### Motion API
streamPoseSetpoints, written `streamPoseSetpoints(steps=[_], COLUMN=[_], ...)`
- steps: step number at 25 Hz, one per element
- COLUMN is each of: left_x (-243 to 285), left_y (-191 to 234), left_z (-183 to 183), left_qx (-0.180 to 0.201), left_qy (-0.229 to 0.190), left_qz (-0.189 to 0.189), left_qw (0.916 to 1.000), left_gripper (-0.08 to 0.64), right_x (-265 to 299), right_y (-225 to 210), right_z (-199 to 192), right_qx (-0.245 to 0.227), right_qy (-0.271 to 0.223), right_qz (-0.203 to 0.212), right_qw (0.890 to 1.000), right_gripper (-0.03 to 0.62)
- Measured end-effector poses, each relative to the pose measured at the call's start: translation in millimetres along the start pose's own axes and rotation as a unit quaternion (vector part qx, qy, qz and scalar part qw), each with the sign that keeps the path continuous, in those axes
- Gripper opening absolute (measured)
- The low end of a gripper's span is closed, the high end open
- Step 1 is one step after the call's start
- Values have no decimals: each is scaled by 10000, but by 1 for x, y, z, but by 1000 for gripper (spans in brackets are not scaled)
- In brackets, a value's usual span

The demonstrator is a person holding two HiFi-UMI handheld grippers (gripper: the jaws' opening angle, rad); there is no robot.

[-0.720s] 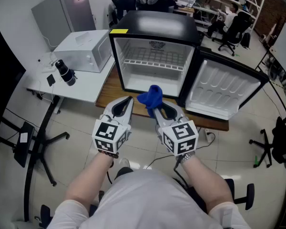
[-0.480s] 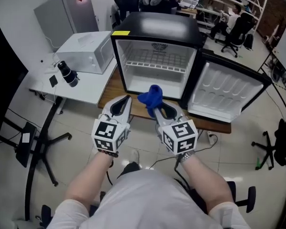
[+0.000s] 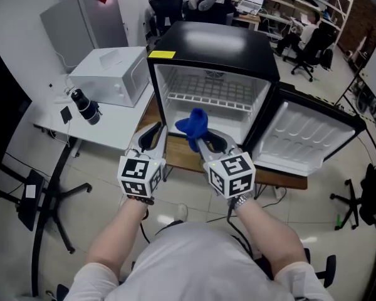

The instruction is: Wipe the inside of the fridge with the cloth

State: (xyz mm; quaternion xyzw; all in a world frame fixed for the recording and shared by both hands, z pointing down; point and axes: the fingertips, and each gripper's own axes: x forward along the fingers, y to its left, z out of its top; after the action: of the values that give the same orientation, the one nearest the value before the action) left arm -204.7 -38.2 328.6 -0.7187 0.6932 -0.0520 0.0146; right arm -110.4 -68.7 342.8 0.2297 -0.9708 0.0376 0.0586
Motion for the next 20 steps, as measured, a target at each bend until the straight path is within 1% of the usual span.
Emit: streamPoseSetpoints(steps=[5,8,13,16,20], left_x=[31,51,81,97,115], left_y=[45,70,99,111,131], left_z=[-9,-16,-26,-28,-33], left_qx=[-188,-256,-215,-206,-156], left_qy=[38,71,129,153,203], left_qz=[125,107,-14,-113,-147], left_qw=[9997,9996,9997,9996,9996], left_gripper=[38,37,2,0,0], right_x=[54,87,137,162,192], right_y=[-14,-20,-33,-41,-51], right_z=[1,0,-1,-2,-2], right_qx=[30,13,17,35,48], right_qy=[125,206,285,332,349], right_qz=[23,10,-38,-88,-159], right_qw=[9999,9998,9996,9994,9993], right_gripper=[63,63,63,63,63])
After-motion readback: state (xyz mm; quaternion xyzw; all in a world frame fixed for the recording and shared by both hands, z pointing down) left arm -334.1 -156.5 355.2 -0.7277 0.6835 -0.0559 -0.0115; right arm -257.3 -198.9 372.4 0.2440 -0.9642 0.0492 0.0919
